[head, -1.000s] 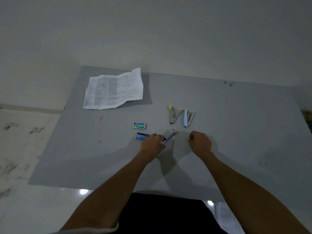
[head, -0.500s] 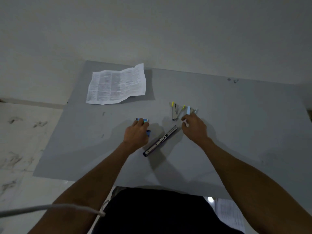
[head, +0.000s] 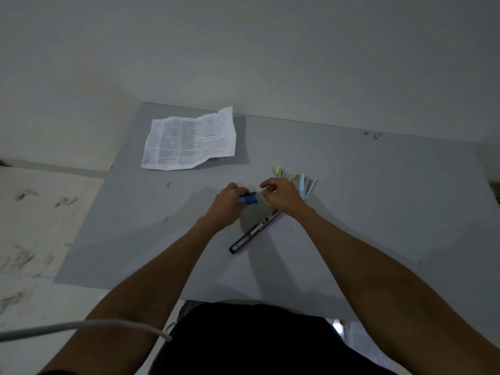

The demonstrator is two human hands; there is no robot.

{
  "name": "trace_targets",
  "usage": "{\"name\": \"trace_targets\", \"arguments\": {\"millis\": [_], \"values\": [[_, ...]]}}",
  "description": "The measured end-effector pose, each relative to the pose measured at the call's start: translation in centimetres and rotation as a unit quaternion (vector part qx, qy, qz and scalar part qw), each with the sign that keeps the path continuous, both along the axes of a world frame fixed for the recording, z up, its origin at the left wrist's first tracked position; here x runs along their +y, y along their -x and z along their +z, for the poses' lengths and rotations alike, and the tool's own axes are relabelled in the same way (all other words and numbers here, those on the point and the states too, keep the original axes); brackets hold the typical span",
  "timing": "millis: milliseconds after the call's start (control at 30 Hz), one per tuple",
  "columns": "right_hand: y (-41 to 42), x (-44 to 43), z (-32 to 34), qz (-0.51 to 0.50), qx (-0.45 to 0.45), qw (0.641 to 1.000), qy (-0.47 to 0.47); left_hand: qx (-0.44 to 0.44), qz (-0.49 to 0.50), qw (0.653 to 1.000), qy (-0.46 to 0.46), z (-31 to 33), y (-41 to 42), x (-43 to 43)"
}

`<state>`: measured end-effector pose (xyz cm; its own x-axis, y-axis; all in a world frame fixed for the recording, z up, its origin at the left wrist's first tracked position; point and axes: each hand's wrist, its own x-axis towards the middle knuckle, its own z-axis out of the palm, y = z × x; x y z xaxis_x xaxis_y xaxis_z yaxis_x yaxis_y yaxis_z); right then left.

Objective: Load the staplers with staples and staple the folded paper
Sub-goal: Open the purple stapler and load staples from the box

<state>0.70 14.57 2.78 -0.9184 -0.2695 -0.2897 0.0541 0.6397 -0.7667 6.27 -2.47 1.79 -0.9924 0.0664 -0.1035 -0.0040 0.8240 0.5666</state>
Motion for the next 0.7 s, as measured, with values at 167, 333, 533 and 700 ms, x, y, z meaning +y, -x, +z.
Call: {"name": "trace_targets", "arguments": {"millis": [167, 333, 533, 700], "values": [[0.5, 0.2, 1.9, -0.074, -0.151, 0.973, 0.156, 0.022, 0.044, 0.992, -0.114, 1.6, 2.1, 1.2], [1.0, 0.7, 2.8, -0.115, -0.181, 0.952, 0.22, -0.068, 0.238, 0.903, -0.353, 2.1, 2.7, 1.7], [1.0, 1.1, 3.3, -0.121, -0.204, 0.94, 0.247, -0.108, 0.27, 0.832, -0.473, 2.5, 3.0, 2.1], [1.1, 1.6, 3.8, -0.139, -0.199, 0.932, 0.269, -0.131, 0.288, 0.816, -0.483, 2.3, 3.2, 2.1]]}}
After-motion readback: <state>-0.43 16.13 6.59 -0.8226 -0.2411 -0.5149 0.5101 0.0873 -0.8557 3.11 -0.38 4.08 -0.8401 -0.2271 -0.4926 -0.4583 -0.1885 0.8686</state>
